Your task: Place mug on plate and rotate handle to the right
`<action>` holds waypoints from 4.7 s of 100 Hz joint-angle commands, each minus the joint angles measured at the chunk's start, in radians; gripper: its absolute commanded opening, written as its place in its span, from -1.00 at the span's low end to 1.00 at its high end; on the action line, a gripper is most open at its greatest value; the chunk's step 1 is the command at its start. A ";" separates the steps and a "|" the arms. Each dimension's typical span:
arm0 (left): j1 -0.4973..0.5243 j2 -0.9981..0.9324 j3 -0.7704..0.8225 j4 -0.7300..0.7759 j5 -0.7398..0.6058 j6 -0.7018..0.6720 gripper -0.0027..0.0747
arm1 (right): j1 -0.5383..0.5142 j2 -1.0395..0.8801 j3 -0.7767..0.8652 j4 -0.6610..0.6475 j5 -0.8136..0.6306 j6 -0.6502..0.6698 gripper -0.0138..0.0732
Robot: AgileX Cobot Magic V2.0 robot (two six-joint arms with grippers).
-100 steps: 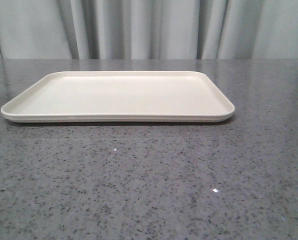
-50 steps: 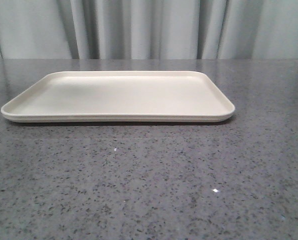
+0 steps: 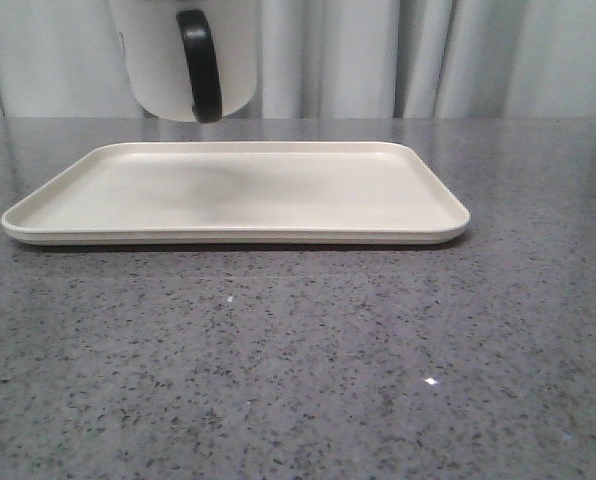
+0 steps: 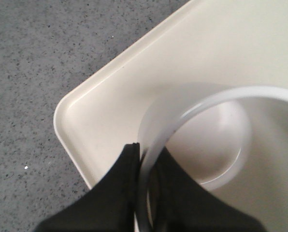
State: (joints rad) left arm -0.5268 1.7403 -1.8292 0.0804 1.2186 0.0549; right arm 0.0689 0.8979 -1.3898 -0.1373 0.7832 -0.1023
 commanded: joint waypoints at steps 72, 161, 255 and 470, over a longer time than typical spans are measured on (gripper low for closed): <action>-0.012 0.091 -0.036 -0.080 -0.061 -0.001 -0.98 | -0.001 -0.002 -0.029 -0.007 -0.060 -0.004 0.34; -0.012 0.135 -0.038 -0.095 -0.010 0.001 -0.84 | -0.001 -0.002 -0.029 -0.007 -0.054 -0.004 0.34; -0.012 0.091 -0.280 -0.101 0.044 0.001 0.29 | -0.001 -0.002 -0.029 -0.007 -0.053 -0.004 0.34; -0.012 -1.006 0.401 0.428 0.042 -0.246 -0.98 | 0.338 0.449 -0.315 0.392 0.002 -0.250 0.34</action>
State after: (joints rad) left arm -0.5331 0.7305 -1.4109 0.4967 1.2946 -0.1778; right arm 0.3792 1.3199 -1.6697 0.2434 0.8250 -0.3380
